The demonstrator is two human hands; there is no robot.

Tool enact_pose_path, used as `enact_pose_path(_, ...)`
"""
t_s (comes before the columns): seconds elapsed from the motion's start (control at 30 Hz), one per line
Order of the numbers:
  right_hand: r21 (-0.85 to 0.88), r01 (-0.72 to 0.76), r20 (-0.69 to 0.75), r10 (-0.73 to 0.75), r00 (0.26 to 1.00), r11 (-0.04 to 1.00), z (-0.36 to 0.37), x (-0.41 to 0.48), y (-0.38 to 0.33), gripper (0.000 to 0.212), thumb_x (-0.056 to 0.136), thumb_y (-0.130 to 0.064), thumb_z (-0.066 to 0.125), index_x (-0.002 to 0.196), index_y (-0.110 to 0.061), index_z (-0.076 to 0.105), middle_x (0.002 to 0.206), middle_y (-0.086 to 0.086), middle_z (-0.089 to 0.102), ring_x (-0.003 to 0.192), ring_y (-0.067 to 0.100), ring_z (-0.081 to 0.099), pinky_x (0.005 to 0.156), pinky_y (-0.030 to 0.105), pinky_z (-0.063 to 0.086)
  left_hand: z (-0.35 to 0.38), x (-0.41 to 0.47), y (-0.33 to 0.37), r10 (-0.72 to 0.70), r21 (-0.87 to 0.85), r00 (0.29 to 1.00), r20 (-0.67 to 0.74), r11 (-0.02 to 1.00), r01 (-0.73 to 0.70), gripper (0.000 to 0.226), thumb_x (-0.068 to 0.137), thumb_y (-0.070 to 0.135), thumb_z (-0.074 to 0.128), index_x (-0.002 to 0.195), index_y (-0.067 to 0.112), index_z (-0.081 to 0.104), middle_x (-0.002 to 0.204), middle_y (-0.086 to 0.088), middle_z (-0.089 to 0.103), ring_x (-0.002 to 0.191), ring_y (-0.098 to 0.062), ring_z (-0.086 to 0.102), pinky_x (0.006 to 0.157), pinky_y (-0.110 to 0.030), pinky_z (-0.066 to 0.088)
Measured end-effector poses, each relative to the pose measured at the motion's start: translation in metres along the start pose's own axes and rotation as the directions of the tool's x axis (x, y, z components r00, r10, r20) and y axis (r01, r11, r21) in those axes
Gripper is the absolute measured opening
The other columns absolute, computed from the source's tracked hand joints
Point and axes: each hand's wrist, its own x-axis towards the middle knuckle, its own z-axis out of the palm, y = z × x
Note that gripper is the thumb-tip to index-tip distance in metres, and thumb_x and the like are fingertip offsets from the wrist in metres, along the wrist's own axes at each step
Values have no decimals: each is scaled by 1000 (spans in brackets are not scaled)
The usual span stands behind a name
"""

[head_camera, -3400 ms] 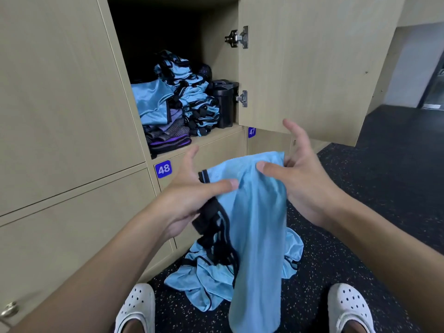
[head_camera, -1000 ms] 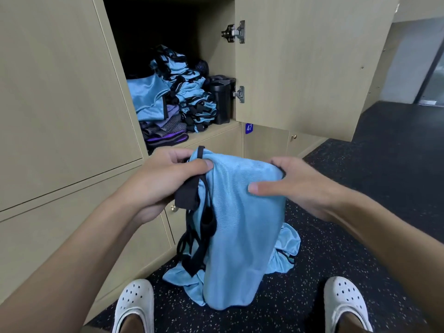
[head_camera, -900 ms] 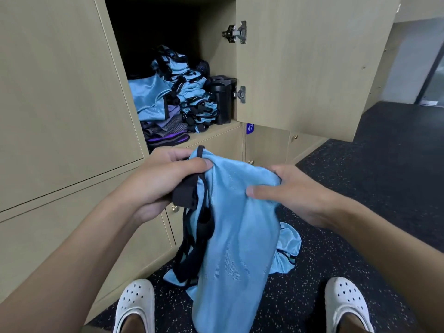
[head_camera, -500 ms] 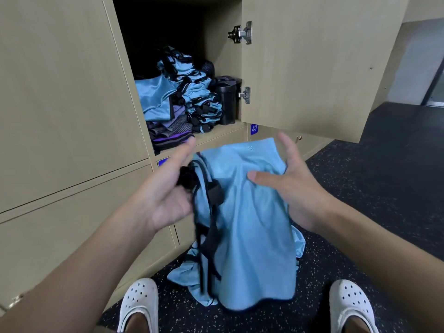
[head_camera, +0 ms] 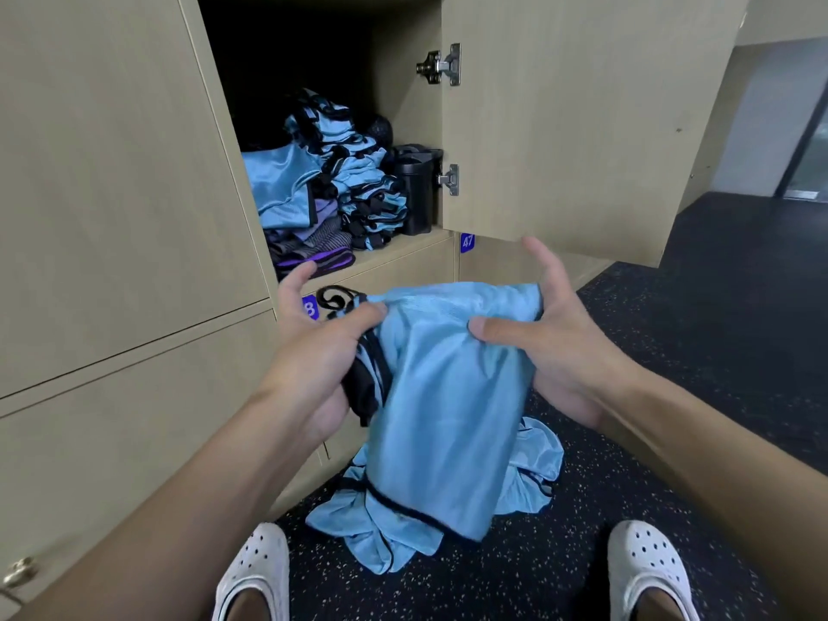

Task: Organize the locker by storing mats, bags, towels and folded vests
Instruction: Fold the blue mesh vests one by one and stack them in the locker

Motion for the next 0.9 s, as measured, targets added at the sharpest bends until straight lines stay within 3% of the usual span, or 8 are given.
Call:
enact_pose_path(0.17,-248,52,-112,-82,990,967,-6,6,-1,34,85,-2,71,112,-22,67,105,15,69,86,24,67,93,53,53,-2,2,3,-22,69,1000,7,997,22,39,87,-2,68,114,26,61,72,-6,67,52,-16,61,49,-29,52)
enact_pose_path(0.33,-297,-54,71,78,994,953,-10,2,-8,61,75,0,78,128,-14,54,106,8,73,99,23,72,95,46,54,-7,-2,10,-109,277,951,289,961,27,68,72,-5,79,124,32,56,82,-7,69,66,-17,68,59,-29,58)
enact_pose_path(0.47,-499,20,167,74,983,866,-11,-2,-11,47,77,4,77,116,-18,62,99,7,76,92,25,73,88,52,56,-14,-5,11,-67,600,918,391,774,-199,89,67,-4,85,129,48,49,103,2,62,80,-13,67,76,-29,58)
enact_pose_path(0.53,-582,73,182,42,982,810,-12,-2,-10,42,79,1,77,115,-15,64,94,5,76,86,21,74,81,42,60,-16,-3,10,-4,693,908,418,648,-316,86,66,3,87,127,51,49,111,11,55,91,-9,62,83,-23,54)
enact_pose_path(0.63,-710,188,233,-26,972,679,-16,-2,-10,10,86,-12,73,96,-11,70,79,0,73,64,9,66,59,24,54,-19,0,8,96,714,866,491,525,-463,49,72,8,83,109,36,66,94,8,64,74,-3,60,67,-13,48)
enact_pose_path(0.7,-753,208,235,-40,971,624,-21,-1,-8,15,90,-21,69,88,-6,69,72,1,64,53,4,52,50,17,41,-21,4,7,133,727,854,503,469,-501,18,78,16,80,88,27,71,78,7,69,64,-4,61,60,-17,48)
enact_pose_path(0.8,-802,269,245,-117,962,533,-26,2,-6,20,90,-30,67,92,-11,70,102,-4,58,76,0,57,68,9,44,-25,10,4,123,809,865,486,310,-499,19,86,33,71,72,22,66,56,9,59,47,-4,52,48,-21,40)
enact_pose_path(0.9,-771,261,227,-132,965,581,-24,2,-5,11,92,-28,65,89,-18,67,87,3,63,63,11,58,56,22,51,-25,15,-3,158,808,846,510,251,-534,26,90,35,66,73,15,65,89,5,49,78,2,48,62,-24,39)
